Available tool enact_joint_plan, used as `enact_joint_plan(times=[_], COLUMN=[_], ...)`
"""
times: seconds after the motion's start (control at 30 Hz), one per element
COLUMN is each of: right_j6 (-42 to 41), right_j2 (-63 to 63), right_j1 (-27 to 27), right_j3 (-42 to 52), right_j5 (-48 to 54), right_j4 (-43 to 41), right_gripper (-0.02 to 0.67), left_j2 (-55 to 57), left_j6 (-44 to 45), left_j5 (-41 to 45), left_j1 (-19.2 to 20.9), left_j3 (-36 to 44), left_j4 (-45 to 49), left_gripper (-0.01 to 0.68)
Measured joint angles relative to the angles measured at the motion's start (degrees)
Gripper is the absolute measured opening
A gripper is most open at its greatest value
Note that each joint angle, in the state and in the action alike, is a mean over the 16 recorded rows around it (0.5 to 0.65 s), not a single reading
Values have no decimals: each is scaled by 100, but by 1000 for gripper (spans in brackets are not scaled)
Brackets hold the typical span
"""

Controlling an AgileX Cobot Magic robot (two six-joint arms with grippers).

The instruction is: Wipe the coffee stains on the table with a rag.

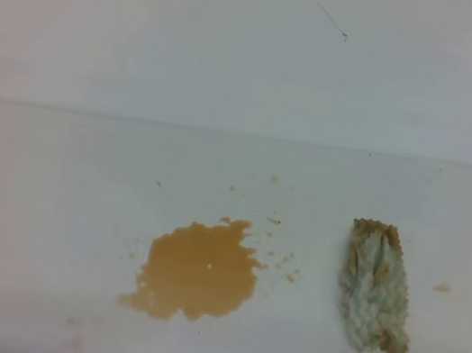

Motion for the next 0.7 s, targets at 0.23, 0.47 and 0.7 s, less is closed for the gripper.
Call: enact_joint_plan(times=[0.23, 0.47, 0.7], right_j6=[0, 0, 0], right_j2=[0, 0, 0], right_j1=[0, 0, 0], right_j3=[0, 0, 0], right_j5=[0, 0, 0], right_j4=[0, 0, 0], right_gripper=[-3, -3, -3], left_j2=[0, 0, 0], left_j6=[0, 0, 0], left_j5=[0, 0, 0], left_j1=[0, 0, 0], left_j3=[0, 0, 0], left_j4=[0, 0, 0], left_gripper=[1, 1, 1])
